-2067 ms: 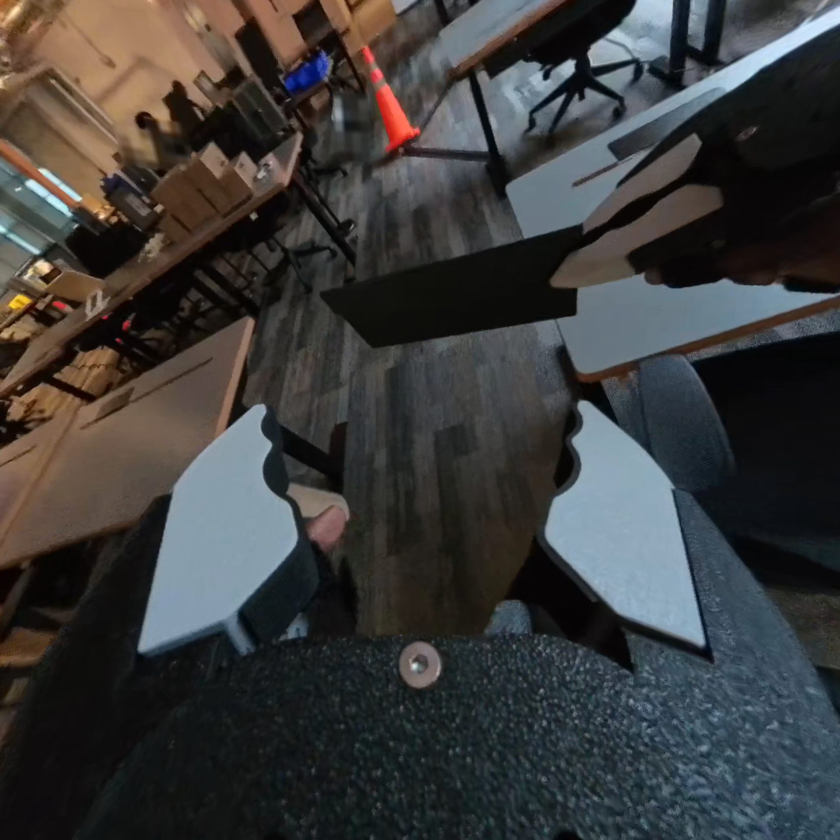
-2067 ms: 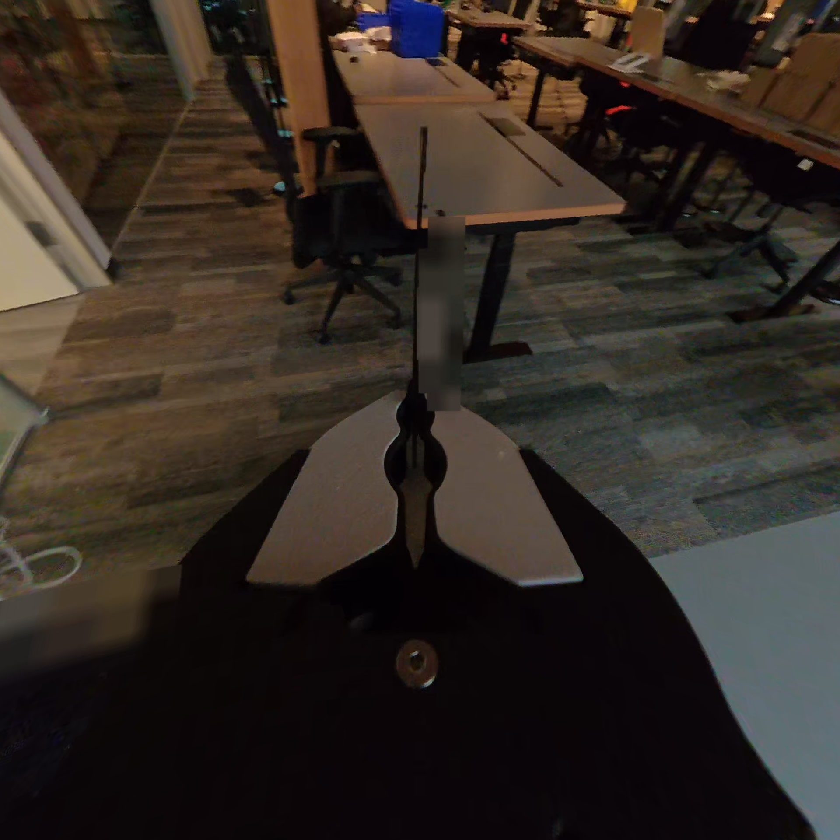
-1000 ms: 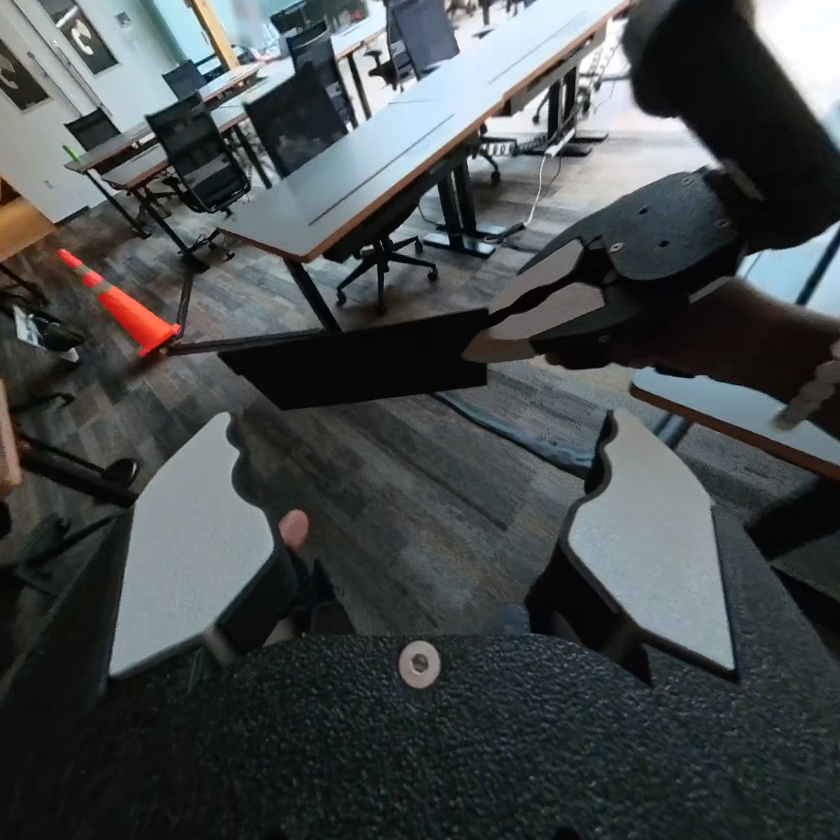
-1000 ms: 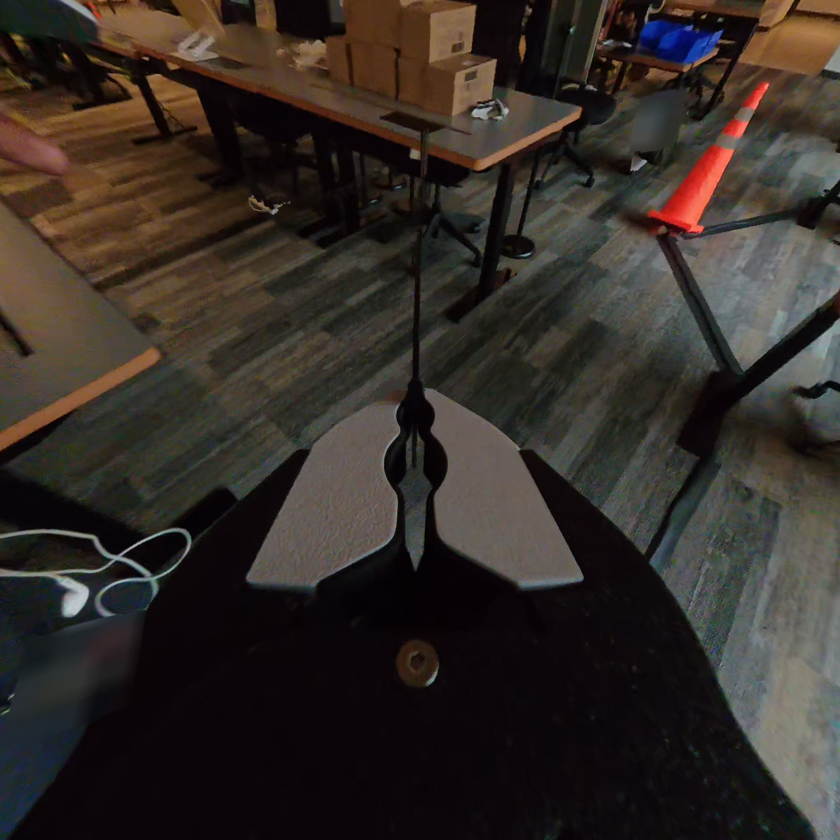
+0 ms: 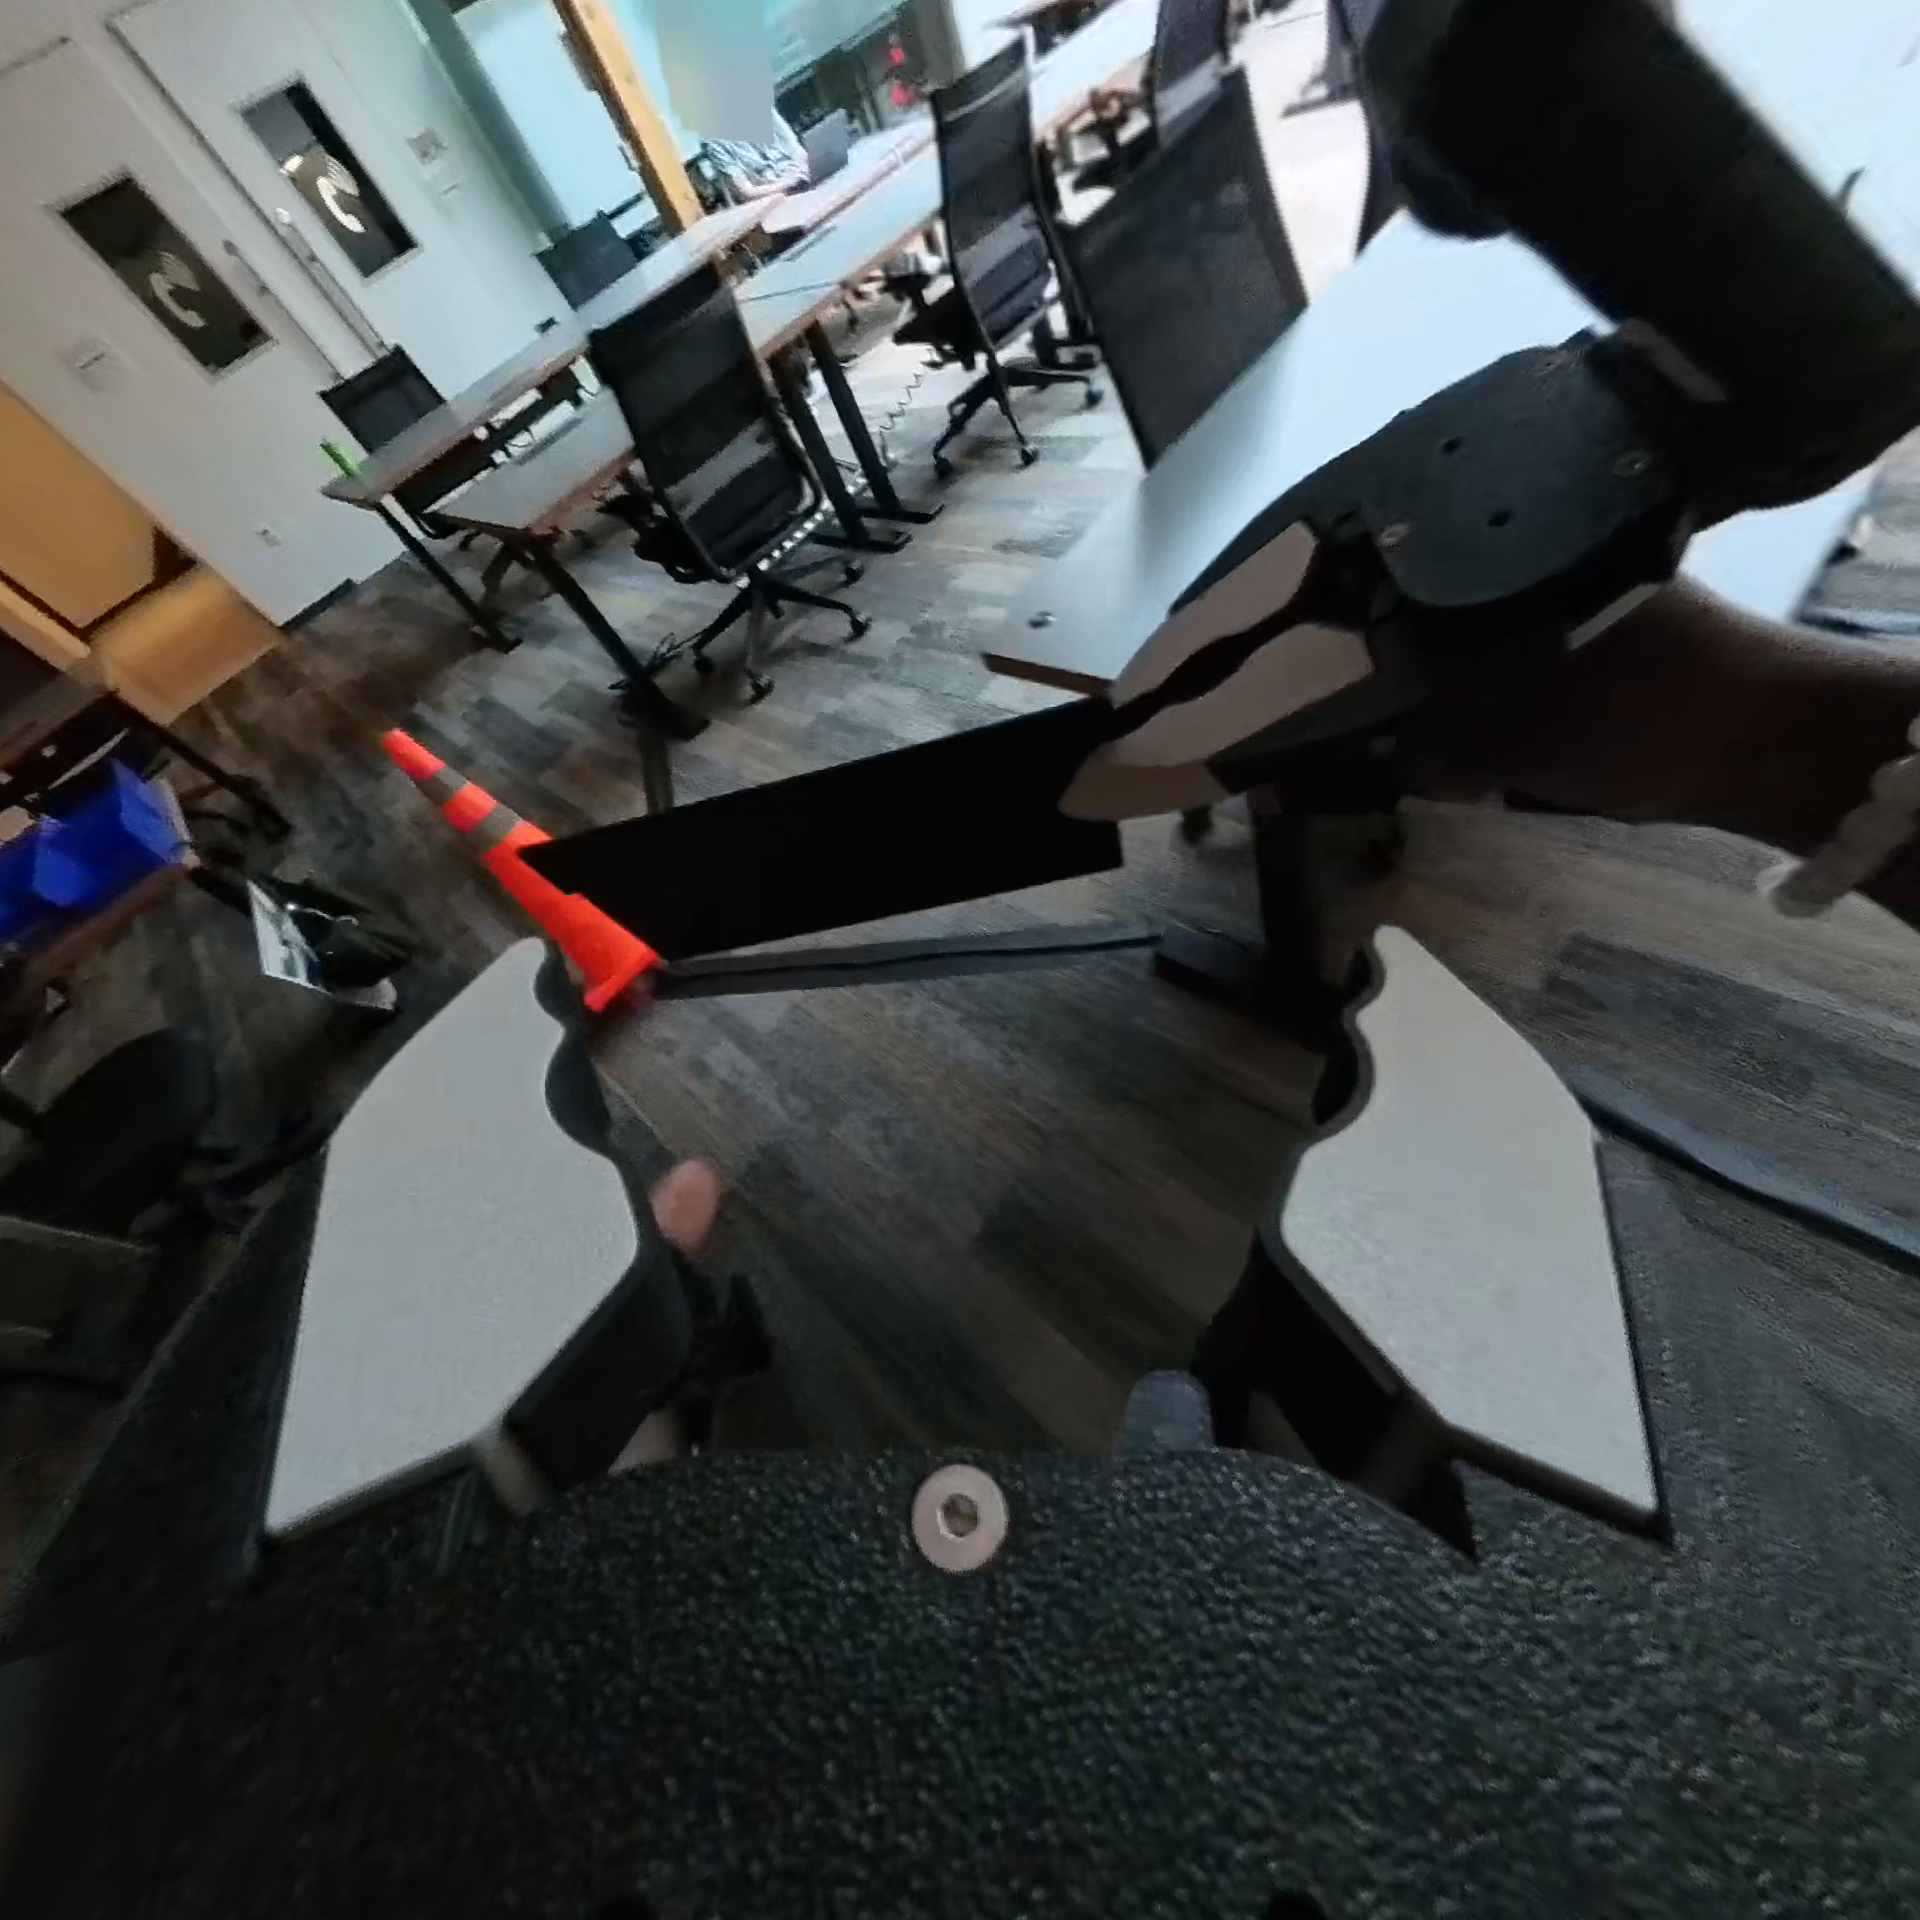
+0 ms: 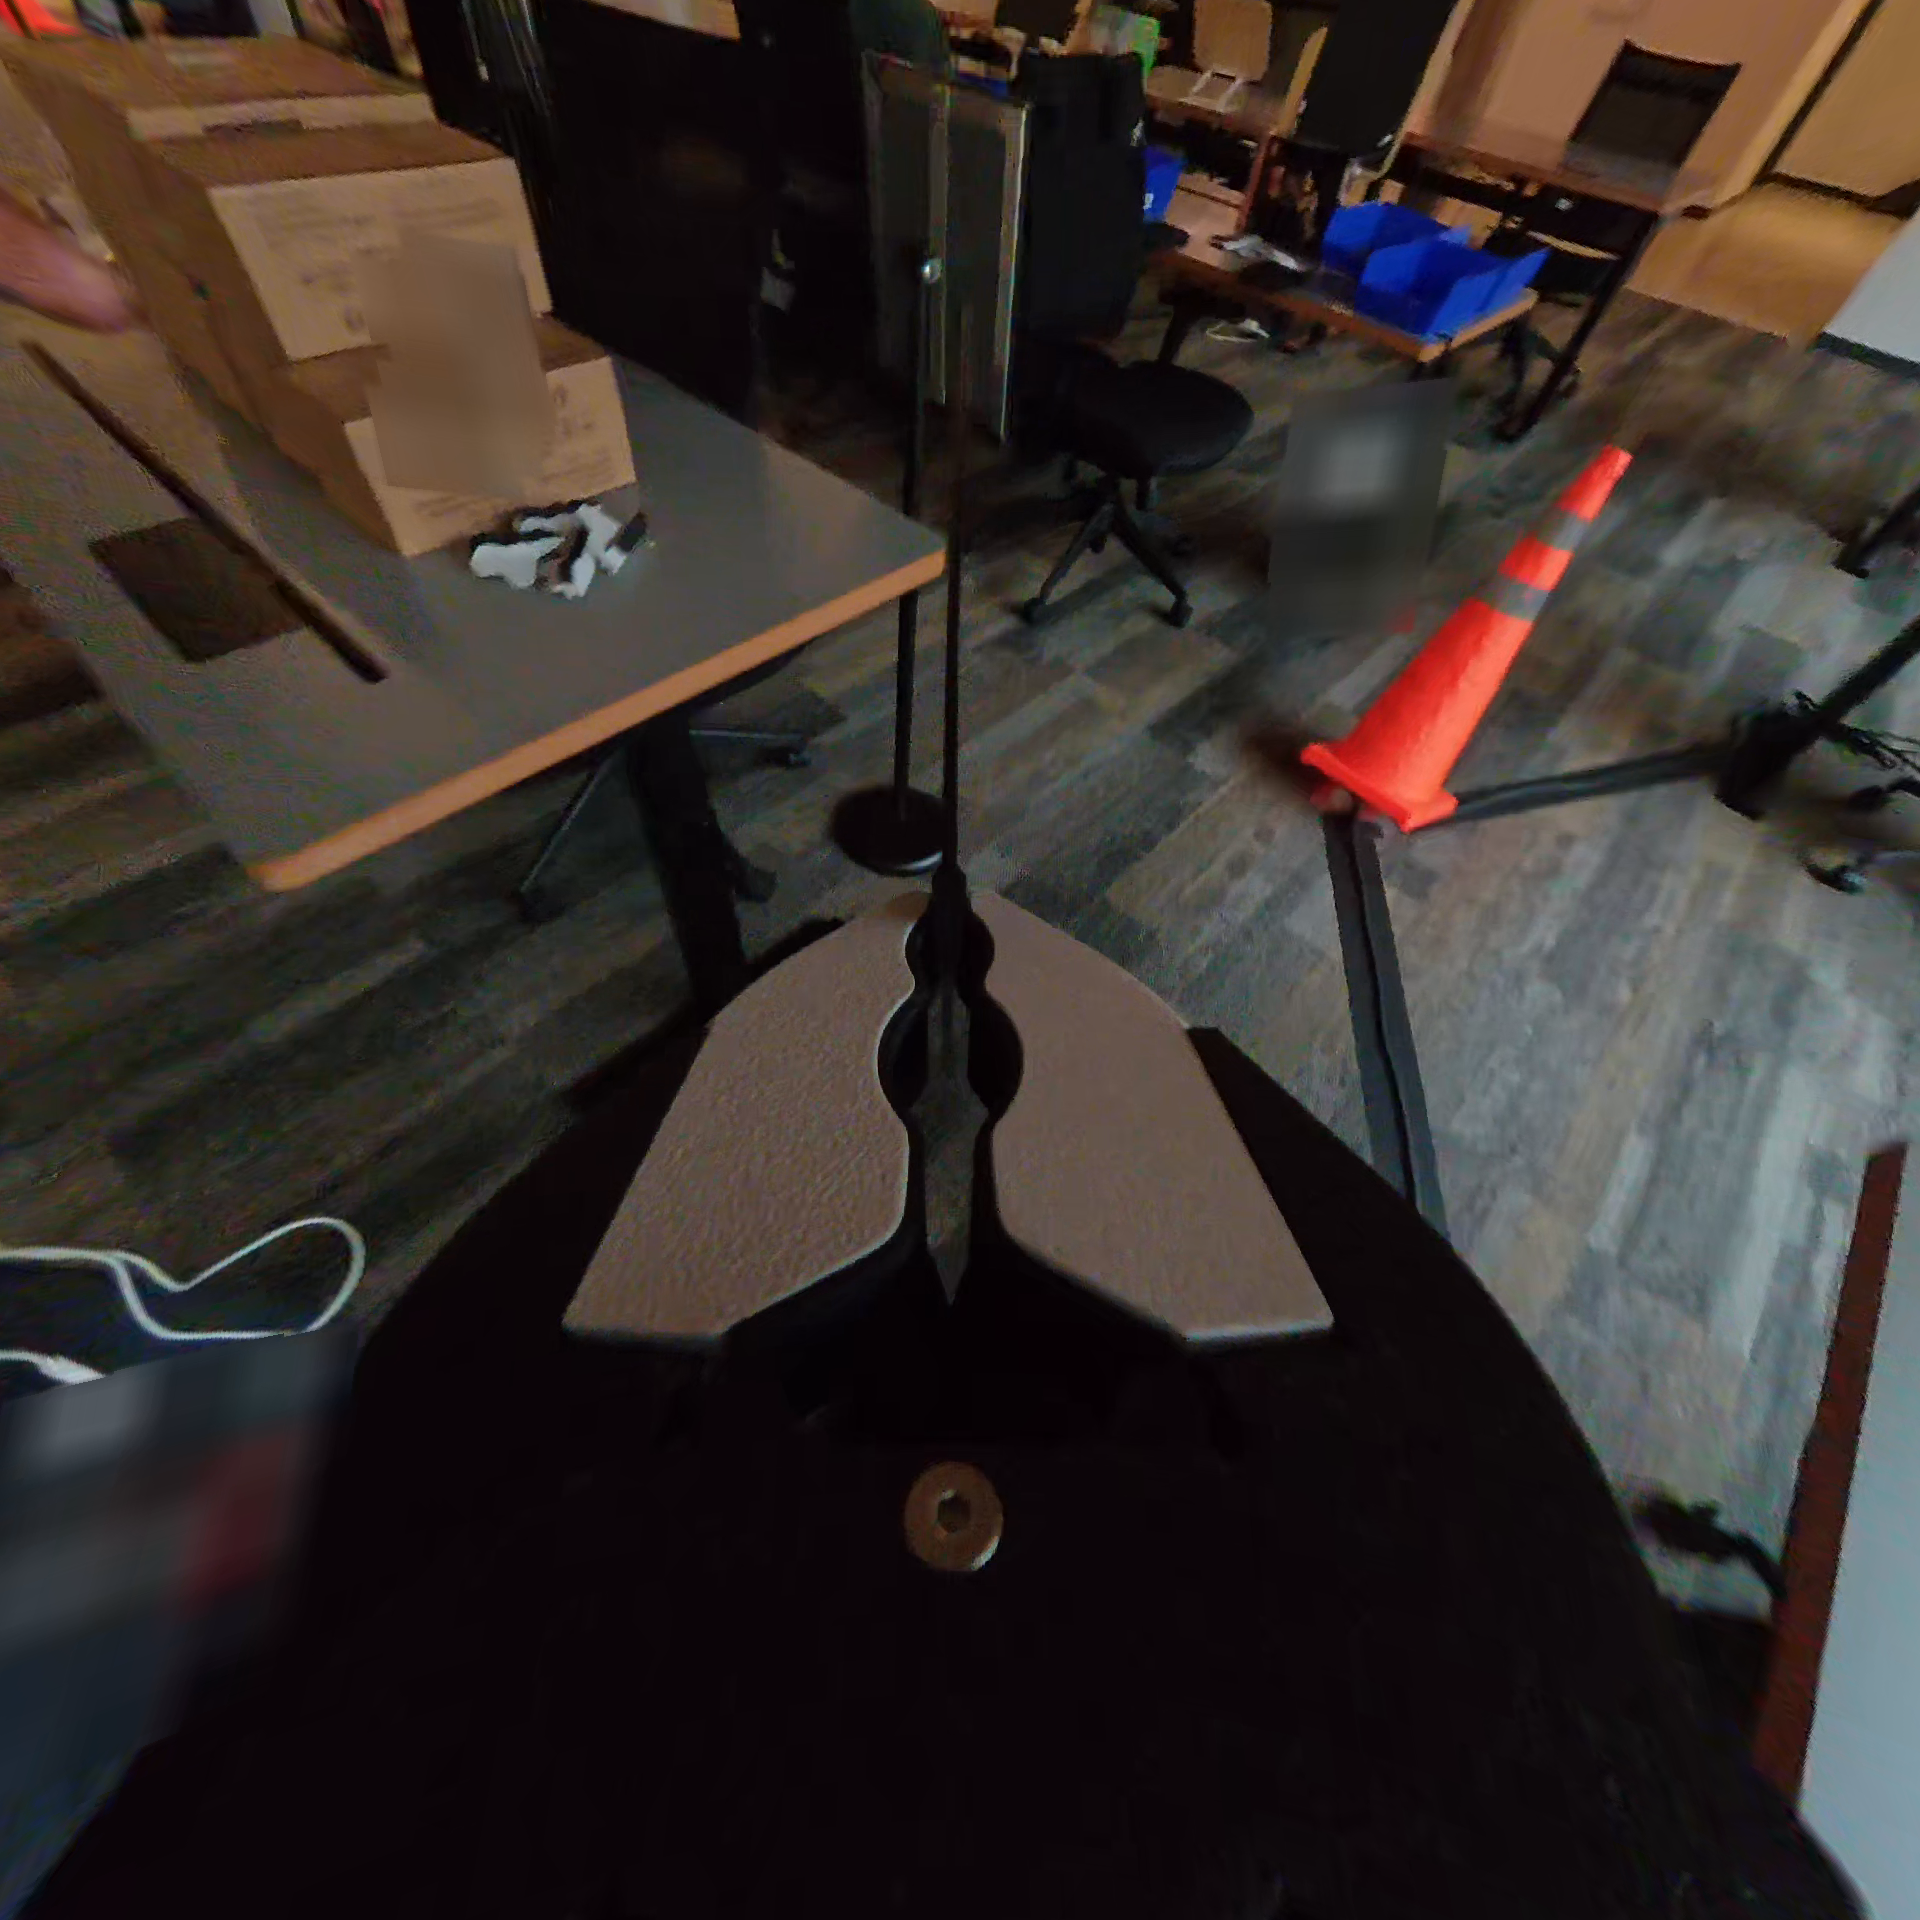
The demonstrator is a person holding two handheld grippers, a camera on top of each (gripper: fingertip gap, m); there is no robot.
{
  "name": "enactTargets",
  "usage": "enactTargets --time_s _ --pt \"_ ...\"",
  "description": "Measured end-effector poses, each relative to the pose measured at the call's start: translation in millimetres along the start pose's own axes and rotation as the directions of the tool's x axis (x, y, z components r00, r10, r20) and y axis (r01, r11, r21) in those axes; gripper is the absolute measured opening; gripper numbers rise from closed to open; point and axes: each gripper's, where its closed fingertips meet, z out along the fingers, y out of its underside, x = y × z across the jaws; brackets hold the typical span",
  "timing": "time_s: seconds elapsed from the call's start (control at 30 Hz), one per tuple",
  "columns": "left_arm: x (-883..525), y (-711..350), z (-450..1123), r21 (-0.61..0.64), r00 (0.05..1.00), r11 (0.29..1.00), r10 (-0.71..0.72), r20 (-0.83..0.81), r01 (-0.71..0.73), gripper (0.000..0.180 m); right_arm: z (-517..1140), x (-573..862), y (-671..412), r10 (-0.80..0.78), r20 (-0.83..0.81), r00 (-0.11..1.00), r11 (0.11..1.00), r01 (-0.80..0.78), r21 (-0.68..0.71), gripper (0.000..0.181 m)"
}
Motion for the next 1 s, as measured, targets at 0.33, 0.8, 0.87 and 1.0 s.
enactTargets --time_s 0.33,0.8,0.87,1.0 --pt "-271 31 240 0.020 0.999 0.999 -0.032 0.014 0.032 0.131 309 205 -132 -0.106 0.088 0.990 0.993 0.101 0.056 0.000" --pt "-677 57 529 0.097 0.997 0.994 -0.054 0.054 0.049 0.128 651 471 -202 0.046 -0.065 0.997 0.998 -0.048 -0.033 0.000" --pt "-740 68 575 0.094 0.994 0.995 -0.030 0.103 0.020 0.127 719 514 -217 0.040 -0.050 0.998 0.999 -0.040 -0.015 0.000" --pt "-876 83 655 0.047 0.983 0.999 -0.029 0.179 0.021 0.129 853 584 -272 0.011 0.040 0.999 1.000 -0.011 0.020 0.000"
